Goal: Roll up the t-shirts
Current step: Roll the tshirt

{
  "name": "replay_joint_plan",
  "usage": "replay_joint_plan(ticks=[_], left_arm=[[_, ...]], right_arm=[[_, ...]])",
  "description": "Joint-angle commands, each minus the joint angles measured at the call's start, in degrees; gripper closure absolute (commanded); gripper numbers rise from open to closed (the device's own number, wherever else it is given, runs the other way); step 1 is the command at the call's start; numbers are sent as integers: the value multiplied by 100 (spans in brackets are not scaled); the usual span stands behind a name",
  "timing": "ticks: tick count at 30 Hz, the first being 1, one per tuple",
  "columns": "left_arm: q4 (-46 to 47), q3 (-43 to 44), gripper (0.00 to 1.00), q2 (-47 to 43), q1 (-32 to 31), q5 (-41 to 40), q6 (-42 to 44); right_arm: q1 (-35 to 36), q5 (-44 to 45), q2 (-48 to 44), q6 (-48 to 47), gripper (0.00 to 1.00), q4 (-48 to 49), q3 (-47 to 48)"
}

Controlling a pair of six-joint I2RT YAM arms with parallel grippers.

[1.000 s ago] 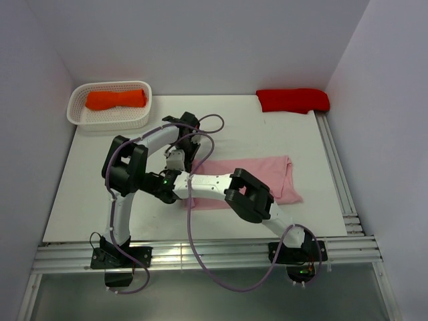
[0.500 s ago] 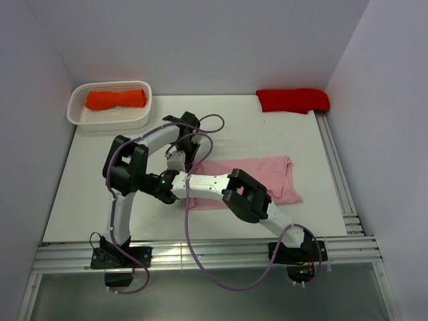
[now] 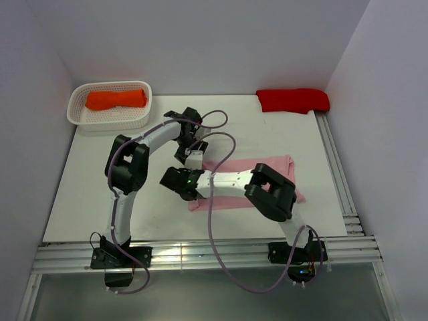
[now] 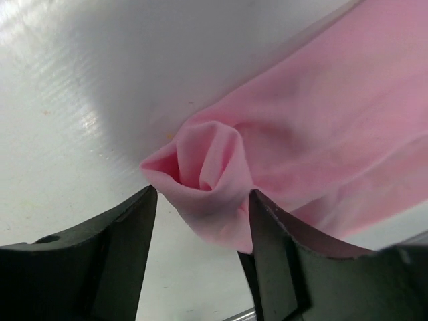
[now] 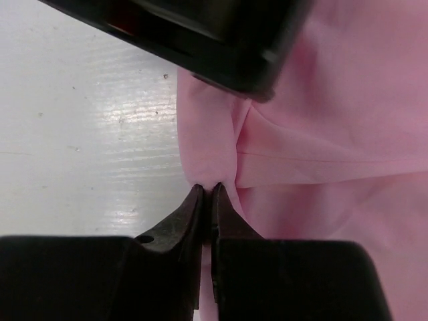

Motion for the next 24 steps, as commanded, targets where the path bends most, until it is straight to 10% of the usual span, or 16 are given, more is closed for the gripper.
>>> replay_joint_plan(ticks=[1,10,24], left_arm=[[-174,598,36,-111,191,741,168],[-211,714,30,-559,815,1938,432],[1766,-2020,28,-1113,1300,3152,600]], right_arm=[[-302,-1183,-512,79,96,1540,-1110],[-917,-2536,-1357,694,97,4273,-3044],[-1445,-3890,-927,2311,98,8097,-5102]])
